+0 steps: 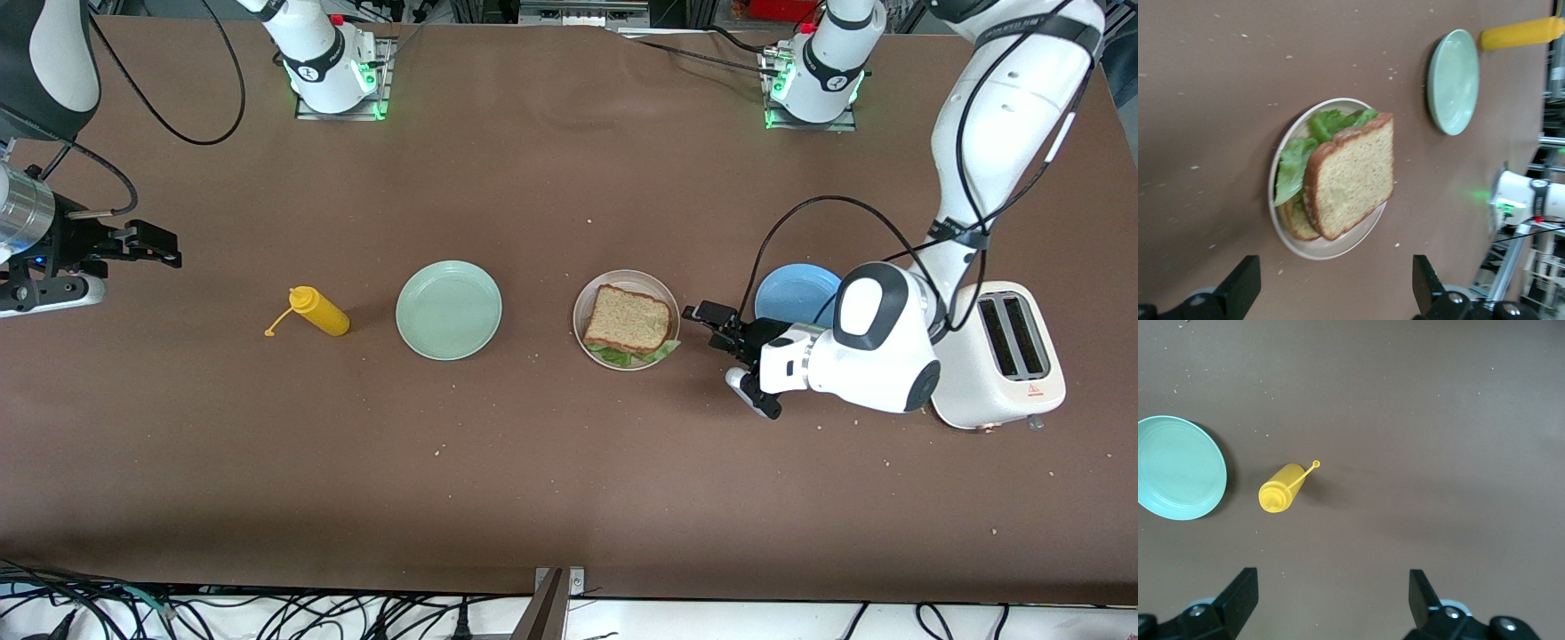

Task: Make sandwich in beige plate with both arms

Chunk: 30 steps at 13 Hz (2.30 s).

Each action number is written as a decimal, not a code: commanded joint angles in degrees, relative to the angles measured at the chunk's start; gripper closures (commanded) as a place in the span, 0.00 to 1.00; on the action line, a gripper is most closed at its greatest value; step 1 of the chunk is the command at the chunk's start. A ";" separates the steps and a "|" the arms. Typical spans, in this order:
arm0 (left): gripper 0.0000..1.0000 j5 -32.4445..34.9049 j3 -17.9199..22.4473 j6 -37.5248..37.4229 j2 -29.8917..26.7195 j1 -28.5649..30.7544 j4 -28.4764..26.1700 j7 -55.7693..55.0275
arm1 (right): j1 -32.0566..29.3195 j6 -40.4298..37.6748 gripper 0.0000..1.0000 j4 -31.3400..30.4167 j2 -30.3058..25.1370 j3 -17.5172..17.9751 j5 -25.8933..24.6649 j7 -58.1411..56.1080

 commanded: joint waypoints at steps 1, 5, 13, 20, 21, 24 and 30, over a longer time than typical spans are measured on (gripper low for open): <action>0.00 5.69 0.45 -3.24 -7.77 0.13 -0.93 -5.75 | -0.63 -0.11 0.00 0.84 0.29 0.28 1.08 0.40; 0.00 18.95 0.45 -8.52 -17.35 0.22 -0.49 -15.67 | -0.63 -0.11 0.00 0.84 0.29 0.28 1.08 0.40; 0.00 23.03 12.86 -13.01 -34.59 -5.02 -1.19 -26.16 | -0.63 -0.02 0.00 0.84 0.29 0.28 1.08 0.40; 0.00 17.85 26.29 -16.44 -42.50 -12.97 -7.06 -25.72 | -0.63 -0.11 0.00 0.84 0.29 0.28 1.08 0.40; 0.00 17.66 26.29 -15.92 -44.17 -12.97 -9.69 -25.72 | -0.63 -0.02 0.00 0.84 0.29 0.28 1.08 0.40; 0.00 17.74 25.85 -15.83 -44.71 -12.97 -10.77 -25.80 | -0.63 -0.02 0.00 0.84 0.29 0.28 1.08 0.49; 0.00 18.27 25.50 -16.09 -47.08 -11.91 -12.18 -25.63 | -0.63 -0.02 0.00 0.84 0.29 0.28 1.08 0.40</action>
